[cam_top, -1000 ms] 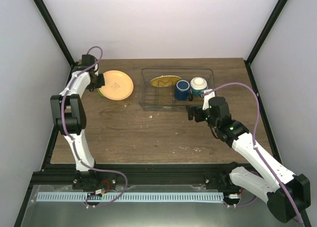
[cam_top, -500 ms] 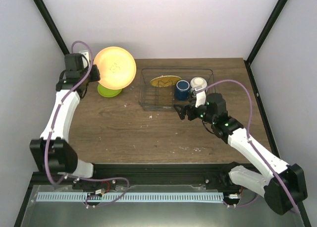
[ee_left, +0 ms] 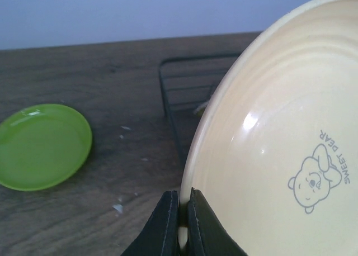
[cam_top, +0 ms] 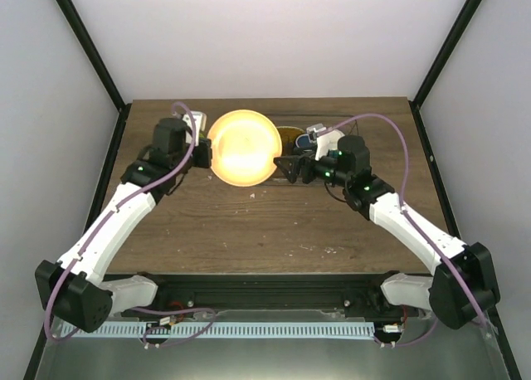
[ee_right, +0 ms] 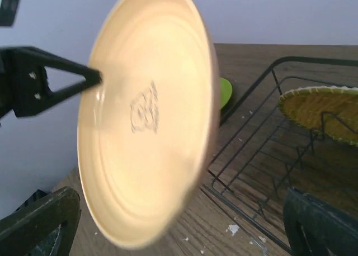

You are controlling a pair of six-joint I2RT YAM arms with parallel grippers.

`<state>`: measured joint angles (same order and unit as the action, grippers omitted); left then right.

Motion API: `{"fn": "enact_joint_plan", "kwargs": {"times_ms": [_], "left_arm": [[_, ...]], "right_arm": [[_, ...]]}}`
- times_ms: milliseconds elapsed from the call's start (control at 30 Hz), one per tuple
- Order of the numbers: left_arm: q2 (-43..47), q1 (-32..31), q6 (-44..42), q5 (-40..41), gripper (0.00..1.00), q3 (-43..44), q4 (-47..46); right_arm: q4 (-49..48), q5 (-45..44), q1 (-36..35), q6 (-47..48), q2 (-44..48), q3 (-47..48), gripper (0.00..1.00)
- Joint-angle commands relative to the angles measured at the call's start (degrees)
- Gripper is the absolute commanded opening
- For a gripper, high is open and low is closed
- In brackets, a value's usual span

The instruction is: Load the mixed dishes into the dish rack

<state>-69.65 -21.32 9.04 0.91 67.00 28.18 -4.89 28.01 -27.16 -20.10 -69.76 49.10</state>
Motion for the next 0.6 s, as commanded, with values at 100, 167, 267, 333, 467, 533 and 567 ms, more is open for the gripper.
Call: {"fn": "enact_joint_plan", "kwargs": {"times_ms": [100, 167, 267, 333, 467, 533, 567], "left_arm": [[2.3, -6.1, 3.7, 3.3, 0.00, -3.1, -2.9], [2.4, -7.6, 4.4, 3.4, 0.00, -3.0, -3.0], [1.8, -10.5, 5.0, 4.9, 0.00, -2.2, -3.0], [1.1, -11.9, 5.1, 5.5, 0.00, -1.0, -2.5], [-0.1, -13.8, 5.0, 7.0, 0.00, 1.8, -0.8], [-0.1, -14.0, 4.8, 7.2, 0.00, 2.6, -0.2], [0.1, -14.0, 4.8, 7.5, 0.00, 2.6, -0.3]], "right_arm": [[-3.9, 1.7, 0.3, -0.3, -2.8, 3.2, 1.00], [-3.1, 0.8, 0.3, 0.7, -3.9, 3.6, 1.00], [-2.8, 0.7, 0.3, 1.7, -5.5, 3.9, 0.99], [-2.0, 1.3, 0.3, 2.2, -6.6, 4.7, 0.94], [0.5, 1.8, 0.3, 4.8, -8.2, 8.0, 0.48], [1.7, 0.7, 0.3, 6.4, -8.3, 9.3, 0.21], [2.3, 0.0, 0.3, 7.2, -8.3, 9.9, 0.14]]}}
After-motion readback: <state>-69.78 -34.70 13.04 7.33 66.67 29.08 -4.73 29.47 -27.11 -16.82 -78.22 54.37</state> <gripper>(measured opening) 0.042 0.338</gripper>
